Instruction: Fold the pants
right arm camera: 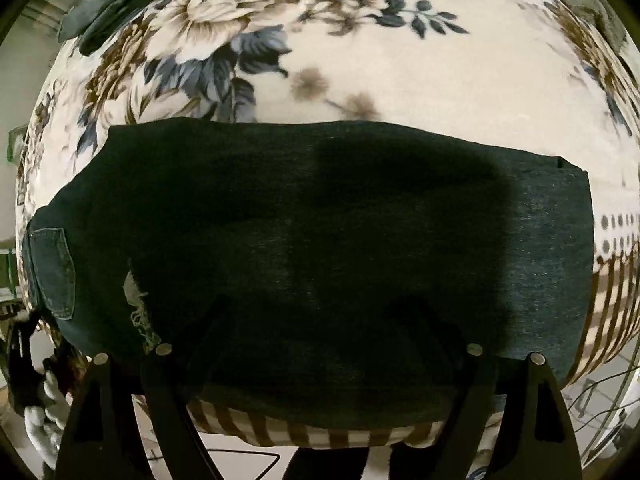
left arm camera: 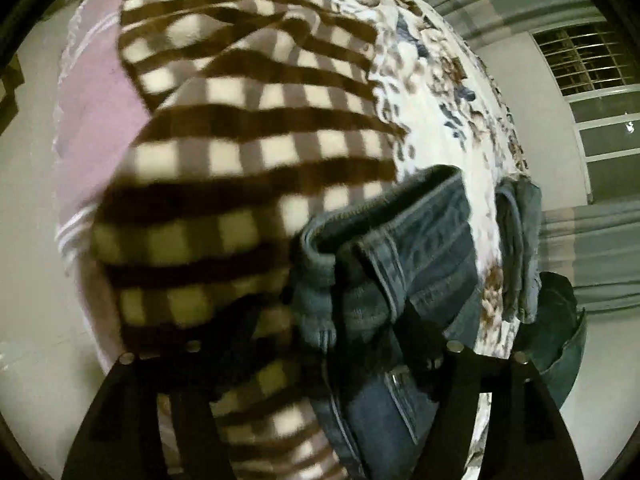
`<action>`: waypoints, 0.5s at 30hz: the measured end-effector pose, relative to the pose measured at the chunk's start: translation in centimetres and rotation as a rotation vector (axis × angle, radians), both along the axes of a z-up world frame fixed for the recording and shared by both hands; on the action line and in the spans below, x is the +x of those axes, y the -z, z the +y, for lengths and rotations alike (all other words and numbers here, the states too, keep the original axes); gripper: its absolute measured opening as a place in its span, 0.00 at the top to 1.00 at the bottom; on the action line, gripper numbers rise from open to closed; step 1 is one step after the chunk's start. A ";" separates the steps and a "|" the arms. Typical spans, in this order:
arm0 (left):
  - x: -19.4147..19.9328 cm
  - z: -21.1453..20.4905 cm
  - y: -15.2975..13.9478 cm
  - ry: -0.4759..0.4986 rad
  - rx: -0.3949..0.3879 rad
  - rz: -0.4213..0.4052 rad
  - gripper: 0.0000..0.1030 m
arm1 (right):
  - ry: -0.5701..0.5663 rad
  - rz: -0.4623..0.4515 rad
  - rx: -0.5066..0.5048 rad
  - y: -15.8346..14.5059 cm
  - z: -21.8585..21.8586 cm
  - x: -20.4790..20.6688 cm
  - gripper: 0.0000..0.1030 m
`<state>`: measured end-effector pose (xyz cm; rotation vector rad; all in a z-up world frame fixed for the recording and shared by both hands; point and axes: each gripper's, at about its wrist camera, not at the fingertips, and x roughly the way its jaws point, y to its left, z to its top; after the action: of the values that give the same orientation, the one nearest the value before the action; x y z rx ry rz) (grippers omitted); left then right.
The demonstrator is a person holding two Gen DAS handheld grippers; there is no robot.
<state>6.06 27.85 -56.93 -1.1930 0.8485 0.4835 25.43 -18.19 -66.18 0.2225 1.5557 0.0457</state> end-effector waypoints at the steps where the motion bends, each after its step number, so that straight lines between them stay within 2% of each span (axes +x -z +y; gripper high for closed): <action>1: 0.6 0.3 0.3 0.000 -0.005 0.001 0.30 | -0.003 0.001 -0.001 0.0 0.3 0.0 0.15; 3: 1.3 0.6 0.3 -0.010 -0.009 -0.013 0.22 | -0.003 -0.001 0.000 0.0 0.6 0.3 0.15; 6: 2.1 0.5 -0.5 -0.027 0.027 -0.043 0.24 | 0.004 -0.002 -0.002 0.1 0.7 0.3 0.15; 7: 2.0 0.4 -1.0 -0.042 0.056 -0.076 0.34 | 0.004 -0.005 -0.002 0.2 0.8 0.4 0.15; 8: 2.1 0.3 -1.6 -0.049 0.092 -0.077 0.65 | 0.002 -0.007 -0.003 0.1 0.8 0.3 0.15; 9: 2.2 0.1 -2.0 -0.037 0.106 -0.092 0.70 | -0.003 -0.009 -0.004 0.2 0.9 0.3 0.15; 12: 2.4 -0.5 -3.4 -0.007 0.164 -0.140 0.68 | -0.024 -0.012 -0.010 0.1 0.5 -0.1 0.15; 13: 2.7 -0.5 -3.1 -0.004 0.162 -0.136 0.64 | -0.028 -0.013 -0.011 0.1 0.4 -0.3 0.15; 14: 3.0 -0.2 -2.5 -0.005 0.141 -0.123 0.50 | -0.031 -0.012 -0.011 0.2 0.4 -0.3 0.15; 15: 3.4 0.1 -1.2 -0.003 0.099 -0.116 0.47 | -0.034 -0.010 -0.012 0.3 0.3 -0.3 0.15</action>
<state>9.51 27.98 -55.69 -1.1201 0.7156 0.4492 25.15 -17.86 -66.46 0.1865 1.5490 0.0641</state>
